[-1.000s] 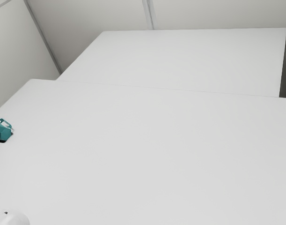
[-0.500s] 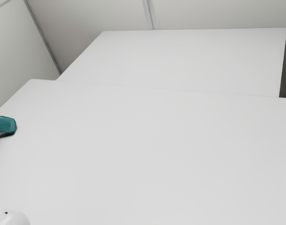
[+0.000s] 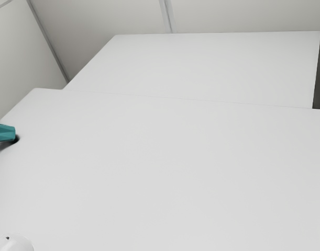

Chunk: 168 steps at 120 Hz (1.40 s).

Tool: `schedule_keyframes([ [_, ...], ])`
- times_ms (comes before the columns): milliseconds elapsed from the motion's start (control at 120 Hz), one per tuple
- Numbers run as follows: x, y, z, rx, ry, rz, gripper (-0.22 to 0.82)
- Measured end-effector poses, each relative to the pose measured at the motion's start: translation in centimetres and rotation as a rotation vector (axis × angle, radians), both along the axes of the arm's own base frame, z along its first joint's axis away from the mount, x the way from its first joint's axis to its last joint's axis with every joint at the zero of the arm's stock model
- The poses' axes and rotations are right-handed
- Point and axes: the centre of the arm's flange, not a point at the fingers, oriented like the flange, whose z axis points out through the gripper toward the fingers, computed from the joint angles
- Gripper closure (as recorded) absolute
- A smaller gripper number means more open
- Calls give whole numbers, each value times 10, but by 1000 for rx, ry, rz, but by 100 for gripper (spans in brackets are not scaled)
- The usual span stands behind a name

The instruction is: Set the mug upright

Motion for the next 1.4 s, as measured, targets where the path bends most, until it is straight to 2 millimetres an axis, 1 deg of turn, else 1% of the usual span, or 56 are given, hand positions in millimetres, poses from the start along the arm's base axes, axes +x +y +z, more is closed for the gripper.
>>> schedule_keyframes([
  [50,3,-1,3,6,7,-3,78],
  [100,5,-2,10,18,14,-5,78],
  [192,14,-8,32,51,29,-17,78],
  [267,32,-20,55,100,76,-39,78],
  [308,50,-38,71,125,101,-66,78],
  [367,77,-74,88,144,145,-109,79],
  [417,104,-112,105,164,179,-145,79],
  [475,132,-162,128,185,198,-184,79],
  [517,150,-198,140,197,208,-211,79],
  [600,183,-273,159,237,238,-268,79],
  [650,202,-319,174,295,270,-313,79],
  [700,215,-364,185,353,314,-353,79],
  [792,233,-436,192,433,413,-402,79],
  [883,245,-498,196,491,514,-410,79],
  [950,250,-535,195,524,580,-390,79],
  [1042,255,-578,191,569,649,-342,79],
  [1083,255,-591,187,578,679,-311,79],
  [1233,245,-614,168,569,753,-163,79],
  [1342,247,-635,158,572,771,-77,79],
  [1400,248,-642,154,576,779,-30,79],
])
